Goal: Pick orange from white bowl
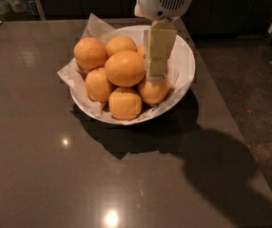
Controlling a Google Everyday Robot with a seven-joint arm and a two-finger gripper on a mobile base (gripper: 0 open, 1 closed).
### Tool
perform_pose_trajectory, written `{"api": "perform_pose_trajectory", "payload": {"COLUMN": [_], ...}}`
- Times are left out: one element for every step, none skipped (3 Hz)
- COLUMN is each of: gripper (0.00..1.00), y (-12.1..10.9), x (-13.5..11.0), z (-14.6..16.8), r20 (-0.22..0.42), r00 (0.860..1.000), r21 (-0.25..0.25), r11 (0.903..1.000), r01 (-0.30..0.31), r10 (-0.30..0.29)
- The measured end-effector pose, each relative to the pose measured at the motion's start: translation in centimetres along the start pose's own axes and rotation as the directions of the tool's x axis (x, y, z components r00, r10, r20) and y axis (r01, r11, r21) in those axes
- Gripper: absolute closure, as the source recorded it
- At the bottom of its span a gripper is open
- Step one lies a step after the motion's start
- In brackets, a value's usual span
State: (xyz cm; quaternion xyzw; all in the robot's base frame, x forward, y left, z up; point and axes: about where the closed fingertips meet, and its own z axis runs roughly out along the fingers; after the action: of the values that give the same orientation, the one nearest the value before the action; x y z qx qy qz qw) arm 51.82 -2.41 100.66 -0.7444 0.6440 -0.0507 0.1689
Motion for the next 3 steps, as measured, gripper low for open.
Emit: {"api": "perform_pose_trajectory", "payload": {"gripper": [0.2,0.25,0.27], "y": [-0.5,-0.8,-0.8], "x": [-0.4,-0.9,-1.7], "z": [1.3,2.6,3.7], "r20": [0.003,0.005,-0.001], "r00": [1.0,1.0,0.999], "r21": [-0.03,-0.06,-0.083], "r11": [0.9995,0.9981,0.9959], "r01": [0.008,0.014,0.037], "r10": [-0.008,-0.014,-0.037]}}
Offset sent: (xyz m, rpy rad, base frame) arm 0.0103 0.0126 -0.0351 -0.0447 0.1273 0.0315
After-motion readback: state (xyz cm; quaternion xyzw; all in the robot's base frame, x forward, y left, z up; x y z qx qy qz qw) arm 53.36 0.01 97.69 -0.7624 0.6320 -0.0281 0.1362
